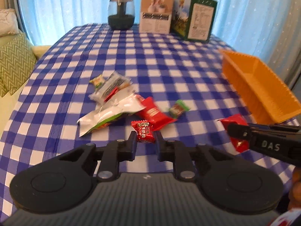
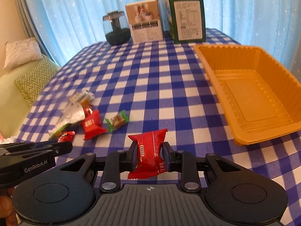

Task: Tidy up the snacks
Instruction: 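Carry the red packet with the right tool over the orange tray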

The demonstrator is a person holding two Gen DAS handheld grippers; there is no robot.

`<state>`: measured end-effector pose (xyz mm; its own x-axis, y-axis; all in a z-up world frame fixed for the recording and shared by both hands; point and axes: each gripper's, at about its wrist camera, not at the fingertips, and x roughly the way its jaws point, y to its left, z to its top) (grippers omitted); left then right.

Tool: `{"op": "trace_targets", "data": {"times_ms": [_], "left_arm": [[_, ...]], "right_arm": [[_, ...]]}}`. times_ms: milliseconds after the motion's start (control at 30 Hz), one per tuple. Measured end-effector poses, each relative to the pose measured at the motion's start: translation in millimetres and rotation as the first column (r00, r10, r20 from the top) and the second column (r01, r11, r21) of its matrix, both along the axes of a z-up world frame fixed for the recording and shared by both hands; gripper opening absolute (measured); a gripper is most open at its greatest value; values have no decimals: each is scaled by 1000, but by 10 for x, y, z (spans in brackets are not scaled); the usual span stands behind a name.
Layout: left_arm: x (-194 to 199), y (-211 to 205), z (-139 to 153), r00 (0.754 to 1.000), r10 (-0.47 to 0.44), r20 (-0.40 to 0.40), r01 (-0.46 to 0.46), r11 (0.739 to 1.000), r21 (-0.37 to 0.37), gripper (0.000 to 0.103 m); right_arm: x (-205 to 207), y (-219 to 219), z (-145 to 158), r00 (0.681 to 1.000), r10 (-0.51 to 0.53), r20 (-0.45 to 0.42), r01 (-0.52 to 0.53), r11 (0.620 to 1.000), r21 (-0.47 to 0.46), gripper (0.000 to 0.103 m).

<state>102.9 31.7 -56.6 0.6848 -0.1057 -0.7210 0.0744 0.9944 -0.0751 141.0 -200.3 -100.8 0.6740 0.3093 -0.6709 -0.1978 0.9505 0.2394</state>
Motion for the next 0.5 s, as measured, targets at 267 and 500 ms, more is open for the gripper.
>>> {"op": "trace_targets", "data": {"times_ms": [267, 500], "left_arm": [[29, -551, 382, 992, -112, 62, 113, 993, -27, 18], [189, -1244, 528, 968, -234, 93, 240, 968, -68, 18]], "right_arm": [[-66, -414, 369, 993, -70, 96, 69, 997, 19, 28], [56, -1114, 501, 973, -192, 126, 189, 981, 30, 28]]}}
